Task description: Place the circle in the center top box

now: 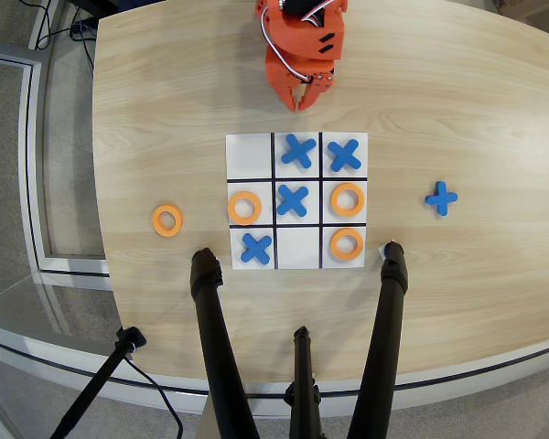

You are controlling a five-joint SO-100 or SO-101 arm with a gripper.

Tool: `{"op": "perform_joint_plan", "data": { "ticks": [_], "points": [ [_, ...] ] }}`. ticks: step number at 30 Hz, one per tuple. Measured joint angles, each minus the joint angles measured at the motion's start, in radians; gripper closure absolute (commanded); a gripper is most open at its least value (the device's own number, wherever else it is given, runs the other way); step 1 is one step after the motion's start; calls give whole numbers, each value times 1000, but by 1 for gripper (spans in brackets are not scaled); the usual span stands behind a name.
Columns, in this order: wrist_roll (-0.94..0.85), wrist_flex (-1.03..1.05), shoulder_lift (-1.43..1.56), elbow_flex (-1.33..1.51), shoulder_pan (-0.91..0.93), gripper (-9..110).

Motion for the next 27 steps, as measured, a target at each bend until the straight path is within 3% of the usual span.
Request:
{"op": "perform_joint_plan", "data": {
  "ticks": [16, 27],
  "points": [
    [25, -2, -72, -66, -15, 96],
    [66, -38, -428, -434, 100, 91]
  ]
}}
